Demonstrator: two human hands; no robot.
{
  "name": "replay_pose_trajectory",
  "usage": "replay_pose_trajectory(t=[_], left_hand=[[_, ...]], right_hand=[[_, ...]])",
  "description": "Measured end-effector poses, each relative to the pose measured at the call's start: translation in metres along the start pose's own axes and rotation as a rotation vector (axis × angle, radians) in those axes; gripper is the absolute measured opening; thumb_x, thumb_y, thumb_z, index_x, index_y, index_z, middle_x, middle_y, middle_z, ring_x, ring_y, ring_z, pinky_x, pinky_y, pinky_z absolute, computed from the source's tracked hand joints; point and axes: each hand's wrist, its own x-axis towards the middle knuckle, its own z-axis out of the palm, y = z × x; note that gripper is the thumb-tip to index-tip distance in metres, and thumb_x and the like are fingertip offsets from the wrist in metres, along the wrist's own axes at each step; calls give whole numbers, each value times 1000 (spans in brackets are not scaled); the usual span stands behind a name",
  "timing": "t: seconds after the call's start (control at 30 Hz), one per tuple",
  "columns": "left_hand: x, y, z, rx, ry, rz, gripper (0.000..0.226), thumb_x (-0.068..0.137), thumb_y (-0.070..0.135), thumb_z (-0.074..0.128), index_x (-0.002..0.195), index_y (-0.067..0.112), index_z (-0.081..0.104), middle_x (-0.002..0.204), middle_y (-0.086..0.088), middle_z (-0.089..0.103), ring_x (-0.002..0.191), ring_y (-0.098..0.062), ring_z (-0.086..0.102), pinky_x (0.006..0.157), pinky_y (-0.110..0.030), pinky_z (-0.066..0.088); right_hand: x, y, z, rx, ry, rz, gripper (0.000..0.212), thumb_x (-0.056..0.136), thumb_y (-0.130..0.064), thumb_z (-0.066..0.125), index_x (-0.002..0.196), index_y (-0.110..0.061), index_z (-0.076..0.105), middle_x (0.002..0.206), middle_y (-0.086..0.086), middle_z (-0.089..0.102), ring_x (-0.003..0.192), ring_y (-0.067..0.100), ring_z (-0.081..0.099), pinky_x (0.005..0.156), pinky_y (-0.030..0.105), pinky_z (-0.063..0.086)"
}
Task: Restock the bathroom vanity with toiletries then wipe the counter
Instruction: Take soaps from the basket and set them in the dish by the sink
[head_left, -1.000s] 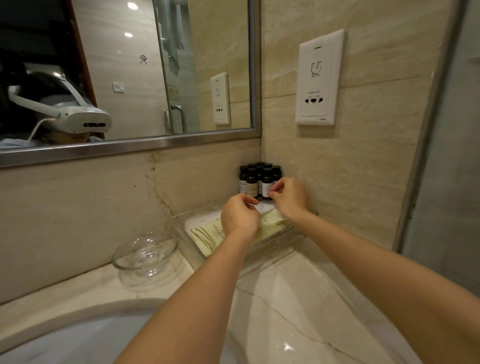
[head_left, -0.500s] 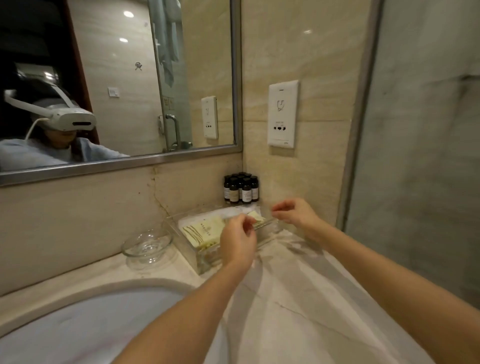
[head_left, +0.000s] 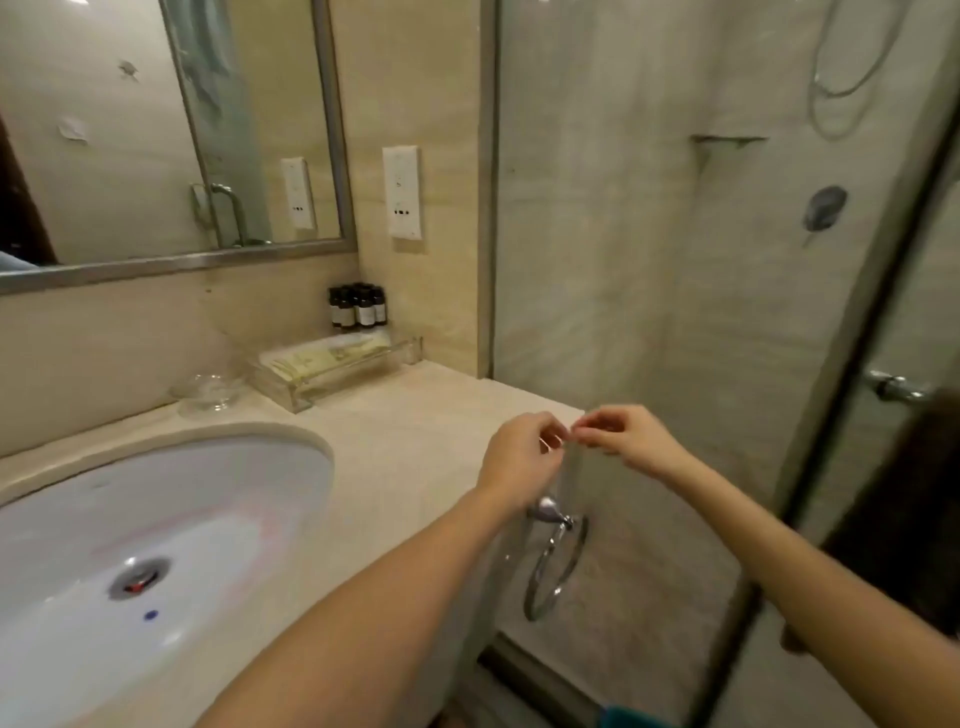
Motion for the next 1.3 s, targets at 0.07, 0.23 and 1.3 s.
replay_pose_trajectory(t=[0.07, 0.23, 1.3], left_hand=[[-17, 17, 26, 2, -91, 42, 16, 80, 10, 63, 94, 11, 70, 89, -7, 71, 81, -19, 65, 77, -28, 50], [-70, 29, 114, -29, -350, 29, 22, 77, 2, 64, 95, 11, 71, 83, -6, 70, 73, -13, 60, 68, -19, 45], [-291, -226, 469, 0, -1043, -756, 43, 77, 0, 66, 117, 12, 58, 113, -9, 60, 102, -25, 58, 88, -26, 45]], right_hand=[[-38, 27, -16, 23, 29, 61, 5, 86, -10, 66, 90, -11, 68, 75, 4, 66, 57, -4, 56, 56, 14, 41], [-128, 107, -37, 20, 72, 264, 12, 88, -14, 64, 98, -10, 68, 78, 1, 66, 64, 3, 56, 59, 16, 43], [-366, 608, 244, -71, -653, 1331, 74, 86, -20, 67, 146, -11, 25, 149, 16, 31, 133, 33, 38, 108, 34, 35]])
